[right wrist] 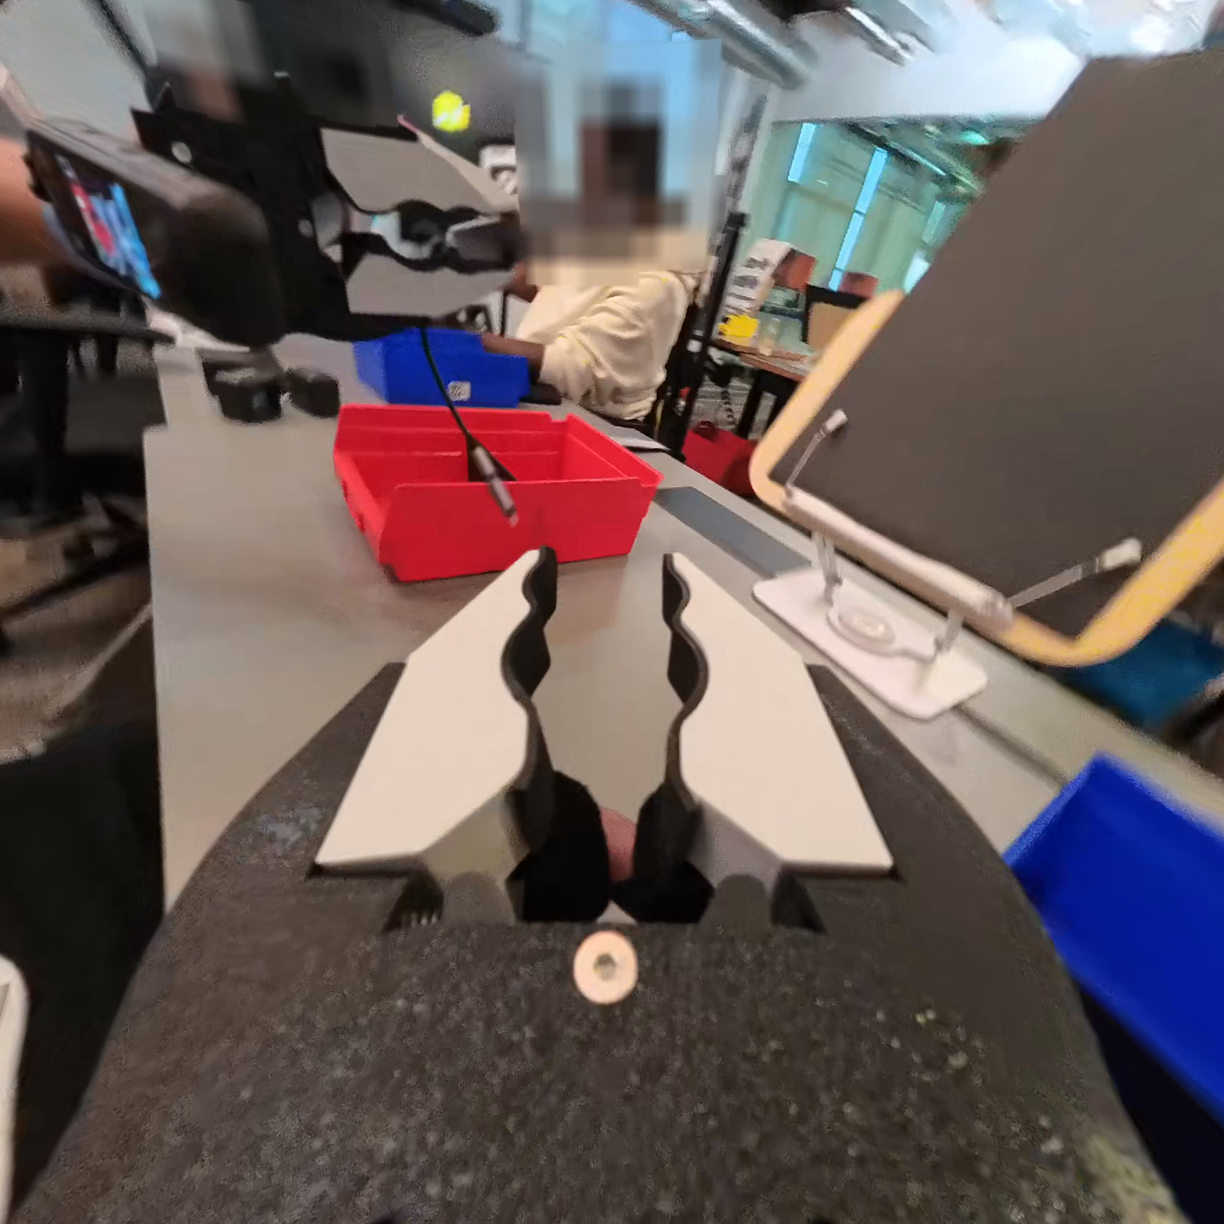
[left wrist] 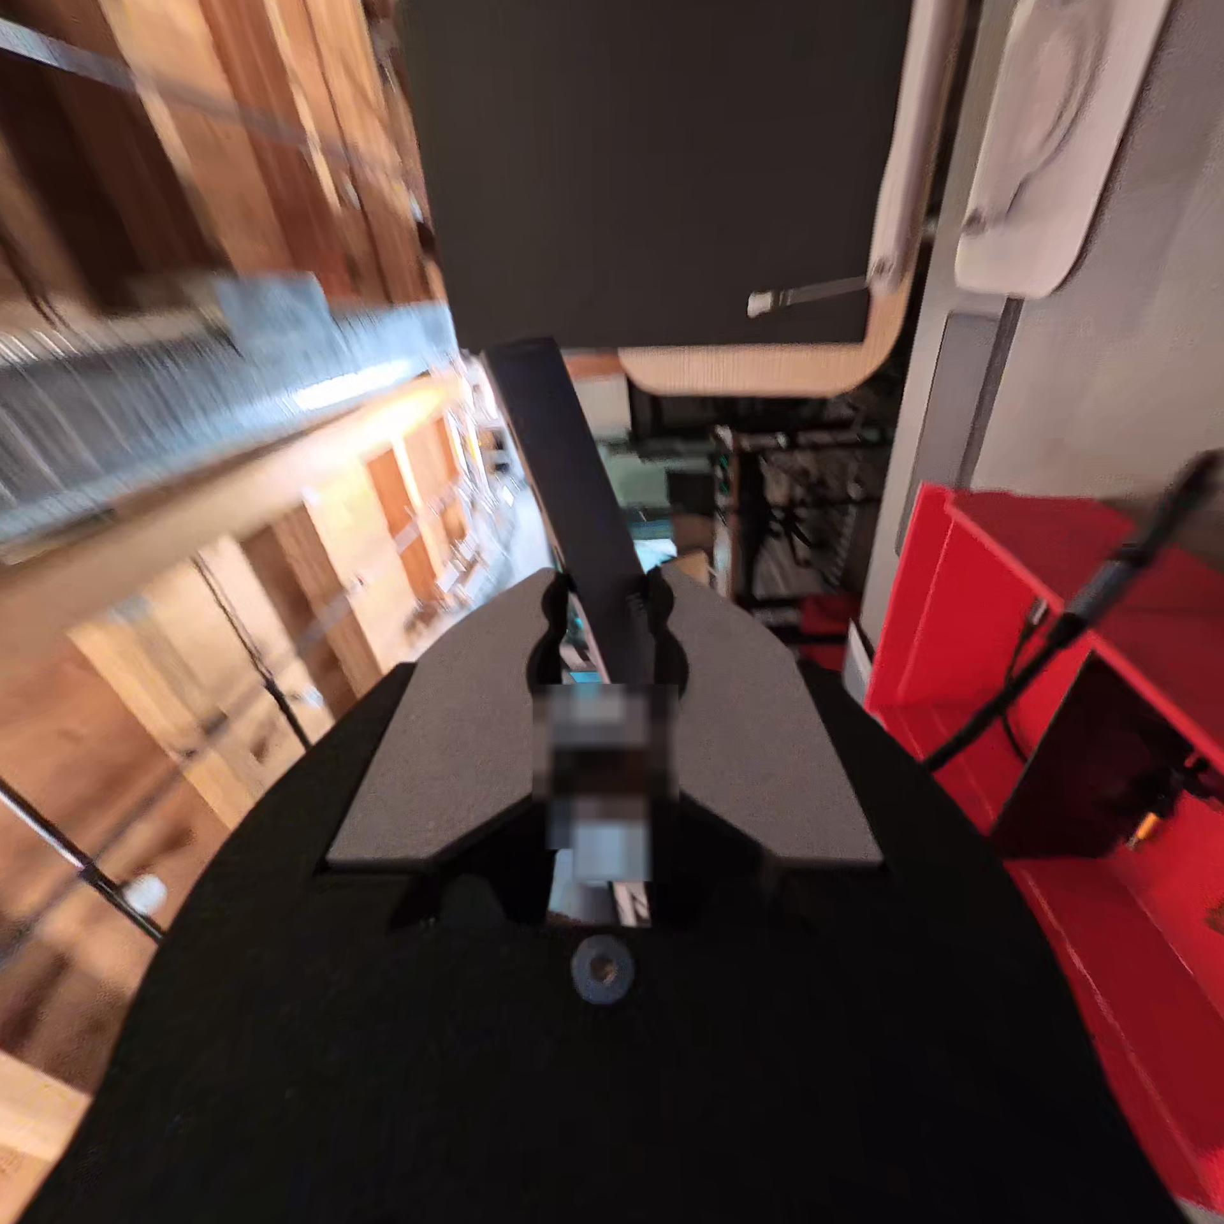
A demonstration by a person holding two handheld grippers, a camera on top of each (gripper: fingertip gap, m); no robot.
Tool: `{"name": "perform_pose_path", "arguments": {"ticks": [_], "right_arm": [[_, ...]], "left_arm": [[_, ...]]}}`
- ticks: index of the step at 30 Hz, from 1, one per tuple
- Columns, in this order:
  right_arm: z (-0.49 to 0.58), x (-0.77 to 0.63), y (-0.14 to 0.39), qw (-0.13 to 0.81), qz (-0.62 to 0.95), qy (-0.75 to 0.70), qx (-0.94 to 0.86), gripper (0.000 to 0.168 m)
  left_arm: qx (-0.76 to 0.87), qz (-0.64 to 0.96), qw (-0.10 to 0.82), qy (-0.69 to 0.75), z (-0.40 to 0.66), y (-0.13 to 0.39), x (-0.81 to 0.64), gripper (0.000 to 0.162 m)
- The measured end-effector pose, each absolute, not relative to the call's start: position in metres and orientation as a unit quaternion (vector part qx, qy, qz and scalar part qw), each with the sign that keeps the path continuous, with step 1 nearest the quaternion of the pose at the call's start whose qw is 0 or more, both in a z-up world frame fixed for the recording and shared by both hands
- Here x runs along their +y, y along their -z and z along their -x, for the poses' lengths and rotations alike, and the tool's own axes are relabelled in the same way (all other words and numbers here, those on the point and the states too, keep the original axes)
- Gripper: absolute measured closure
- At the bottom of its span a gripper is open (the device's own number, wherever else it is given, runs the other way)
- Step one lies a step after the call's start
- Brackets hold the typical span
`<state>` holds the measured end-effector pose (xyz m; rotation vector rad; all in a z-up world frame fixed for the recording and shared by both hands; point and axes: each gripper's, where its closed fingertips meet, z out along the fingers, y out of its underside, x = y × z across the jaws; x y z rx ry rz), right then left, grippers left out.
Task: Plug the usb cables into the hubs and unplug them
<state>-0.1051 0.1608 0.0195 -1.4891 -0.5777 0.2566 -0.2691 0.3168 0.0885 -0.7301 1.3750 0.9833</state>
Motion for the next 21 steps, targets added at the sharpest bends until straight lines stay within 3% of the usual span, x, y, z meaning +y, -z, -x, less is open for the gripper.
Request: {"name": "perform_pose_path", "arguments": {"ticks": [6,11,15,17,21], "right_arm": [[0.145,0.181,-0.035,0.650,0.637,-0.060,-0.410,0.135],[0.163,0.186,-0.011,0.607,0.641,-0.053,-0.467,0.136],[0.161,0.179,-0.001,0.601,0.638,-0.078,-0.475,0.158],[0.156,0.175,0.005,0.602,0.635,-0.086,-0.477,0.159],[0.136,0.178,0.022,0.600,0.658,-0.076,-0.450,0.161]], "left_arm": [[0.655,0.150,0.612,-0.418,0.221,-0.041,0.234,0.139],[0.678,0.084,0.604,-0.410,0.201,-0.016,0.203,0.139],[0.690,0.083,0.598,-0.398,0.193,-0.002,0.200,0.139],[0.696,0.101,0.611,-0.363,0.191,0.004,0.197,0.139],[0.689,0.148,0.631,-0.325,0.191,0.007,0.198,0.160]]}}
